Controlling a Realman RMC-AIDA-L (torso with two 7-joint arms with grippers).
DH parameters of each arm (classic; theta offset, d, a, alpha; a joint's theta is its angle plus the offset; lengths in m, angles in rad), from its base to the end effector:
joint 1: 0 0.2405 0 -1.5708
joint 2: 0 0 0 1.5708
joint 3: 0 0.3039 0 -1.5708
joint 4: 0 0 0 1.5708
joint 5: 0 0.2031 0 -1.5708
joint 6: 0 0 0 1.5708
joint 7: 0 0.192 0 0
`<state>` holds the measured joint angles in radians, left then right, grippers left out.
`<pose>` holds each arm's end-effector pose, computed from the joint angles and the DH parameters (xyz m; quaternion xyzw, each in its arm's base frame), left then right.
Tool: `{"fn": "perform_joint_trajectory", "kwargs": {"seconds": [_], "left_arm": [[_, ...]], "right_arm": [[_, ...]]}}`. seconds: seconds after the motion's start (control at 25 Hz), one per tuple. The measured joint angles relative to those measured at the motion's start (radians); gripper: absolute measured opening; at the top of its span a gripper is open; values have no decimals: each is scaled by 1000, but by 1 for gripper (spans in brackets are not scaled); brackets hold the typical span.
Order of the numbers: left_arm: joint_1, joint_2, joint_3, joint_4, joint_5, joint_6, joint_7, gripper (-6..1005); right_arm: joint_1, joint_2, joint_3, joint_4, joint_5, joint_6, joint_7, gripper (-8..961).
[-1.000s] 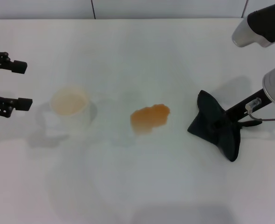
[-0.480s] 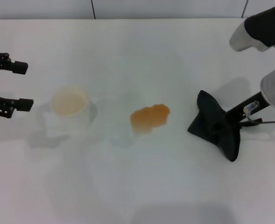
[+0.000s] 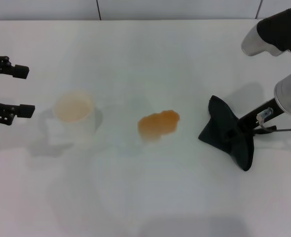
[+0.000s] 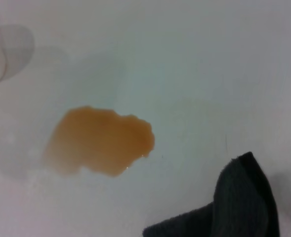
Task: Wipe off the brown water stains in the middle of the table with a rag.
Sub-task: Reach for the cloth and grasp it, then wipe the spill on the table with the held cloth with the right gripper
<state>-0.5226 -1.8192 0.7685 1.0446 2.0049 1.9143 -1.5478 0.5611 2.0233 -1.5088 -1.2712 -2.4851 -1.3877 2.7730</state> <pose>-0.2699 0.3570 0.0788 -0.9866 -0.0806 -0.1053 0.0952 0.2542 0.3843 -0.0788 -0.8804 0.4126 -0.1344 0.1913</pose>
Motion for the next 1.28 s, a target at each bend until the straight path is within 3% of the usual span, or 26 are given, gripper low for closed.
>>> {"fn": "perform_joint_trajectory", "kwargs": {"seconds": [0.2, 0.64, 1.16, 1.28], "left_arm": [[1, -1, 0, 0, 0, 0, 0, 890], [1, -3, 0, 0, 0, 0, 7, 890], [1, -5, -2, 0, -1, -2, 15, 889], [1, -5, -2, 0, -1, -6, 22, 889]], "right_arm": [[0, -1, -5, 0, 0, -1, 0, 521], [3, 0, -5, 21, 9, 1, 1, 291], [13, 1, -24, -8, 72, 17, 7, 101], [23, 2, -48, -7, 99, 33, 5, 98]]}}
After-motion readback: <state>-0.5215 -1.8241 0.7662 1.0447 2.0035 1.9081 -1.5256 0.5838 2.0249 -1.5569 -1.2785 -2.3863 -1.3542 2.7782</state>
